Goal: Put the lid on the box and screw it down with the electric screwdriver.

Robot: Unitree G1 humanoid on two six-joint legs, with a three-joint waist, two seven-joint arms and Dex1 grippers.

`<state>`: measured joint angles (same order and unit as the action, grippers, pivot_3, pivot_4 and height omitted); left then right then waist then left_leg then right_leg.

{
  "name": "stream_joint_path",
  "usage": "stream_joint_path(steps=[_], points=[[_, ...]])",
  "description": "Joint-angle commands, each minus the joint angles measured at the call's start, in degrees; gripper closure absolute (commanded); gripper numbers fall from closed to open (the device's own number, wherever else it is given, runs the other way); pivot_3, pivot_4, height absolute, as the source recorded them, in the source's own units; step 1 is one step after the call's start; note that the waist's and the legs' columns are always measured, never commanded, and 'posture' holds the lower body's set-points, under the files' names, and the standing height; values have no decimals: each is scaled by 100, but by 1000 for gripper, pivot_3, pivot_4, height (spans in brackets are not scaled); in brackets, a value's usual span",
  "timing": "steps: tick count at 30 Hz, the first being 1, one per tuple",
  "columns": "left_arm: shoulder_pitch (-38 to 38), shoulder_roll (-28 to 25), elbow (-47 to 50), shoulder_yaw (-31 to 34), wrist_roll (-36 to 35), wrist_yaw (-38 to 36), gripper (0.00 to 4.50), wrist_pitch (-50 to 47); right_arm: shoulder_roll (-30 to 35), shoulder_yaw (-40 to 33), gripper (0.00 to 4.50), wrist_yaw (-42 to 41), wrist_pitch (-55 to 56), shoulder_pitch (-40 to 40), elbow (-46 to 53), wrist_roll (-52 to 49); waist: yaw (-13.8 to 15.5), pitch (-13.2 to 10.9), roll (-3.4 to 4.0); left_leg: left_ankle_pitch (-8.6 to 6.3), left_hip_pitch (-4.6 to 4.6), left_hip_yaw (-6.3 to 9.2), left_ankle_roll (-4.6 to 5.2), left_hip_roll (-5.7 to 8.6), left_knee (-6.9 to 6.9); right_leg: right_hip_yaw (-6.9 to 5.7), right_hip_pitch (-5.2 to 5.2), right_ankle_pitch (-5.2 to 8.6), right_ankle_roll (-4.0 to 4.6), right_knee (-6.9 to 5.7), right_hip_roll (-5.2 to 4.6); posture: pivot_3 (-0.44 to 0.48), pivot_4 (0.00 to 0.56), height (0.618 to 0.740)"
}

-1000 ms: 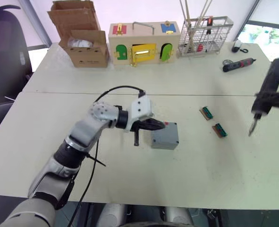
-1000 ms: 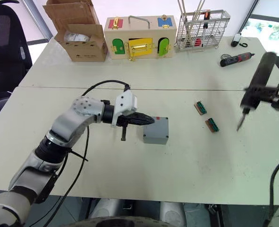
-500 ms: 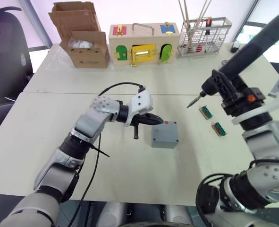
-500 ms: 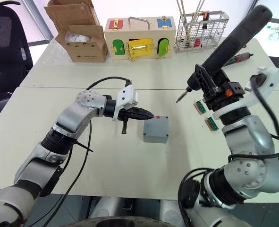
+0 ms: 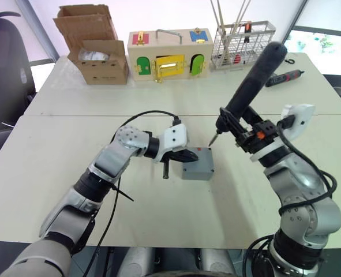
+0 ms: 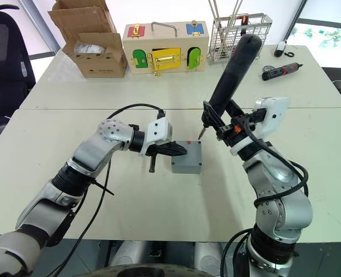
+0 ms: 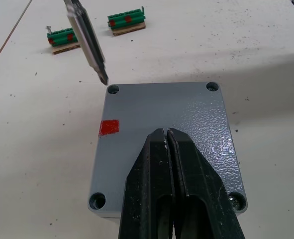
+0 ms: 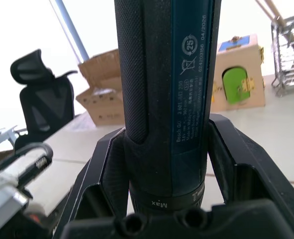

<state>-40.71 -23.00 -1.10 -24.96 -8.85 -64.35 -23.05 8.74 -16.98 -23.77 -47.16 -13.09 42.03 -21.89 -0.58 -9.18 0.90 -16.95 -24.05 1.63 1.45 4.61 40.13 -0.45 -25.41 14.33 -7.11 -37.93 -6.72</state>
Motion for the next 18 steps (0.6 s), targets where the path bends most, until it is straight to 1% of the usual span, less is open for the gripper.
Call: stream_joint_path(steps=[1, 10, 14, 18], points=[[49, -24, 96, -51, 69, -33, 4500, 2, 126, 69, 2596, 61, 312, 29, 172, -213, 1, 0, 0, 0, 0, 0, 0, 0, 0, 0, 0, 0, 0, 0, 0, 0, 150, 694], [27, 8, 109, -25, 65, -9, 4500, -9, 355, 356, 2596, 239, 572, 240, -21, -234, 0, 1, -1, 0, 2, 0, 1, 0, 0, 0, 2, 1, -1, 4, 0, 0, 150, 694], [17, 17, 91, -25, 74, 0, 4500, -11, 673, 833, 2596, 139, 607, 291, -183, -83, -3, 3, -6, 0, 7, 0, 1, -1, 0, 0, 5, 1, -1, 4, 0, 0, 150, 694], [39, 31, 52, -87, 163, 39, 4500, 20, 919, 1214, 2596, 89, 703, 282, -381, 3, -3, 12, -28, -8, 29, -1, 14, -5, -3, 0, 26, 2, -2, 9, 4, 0, 150, 694]])
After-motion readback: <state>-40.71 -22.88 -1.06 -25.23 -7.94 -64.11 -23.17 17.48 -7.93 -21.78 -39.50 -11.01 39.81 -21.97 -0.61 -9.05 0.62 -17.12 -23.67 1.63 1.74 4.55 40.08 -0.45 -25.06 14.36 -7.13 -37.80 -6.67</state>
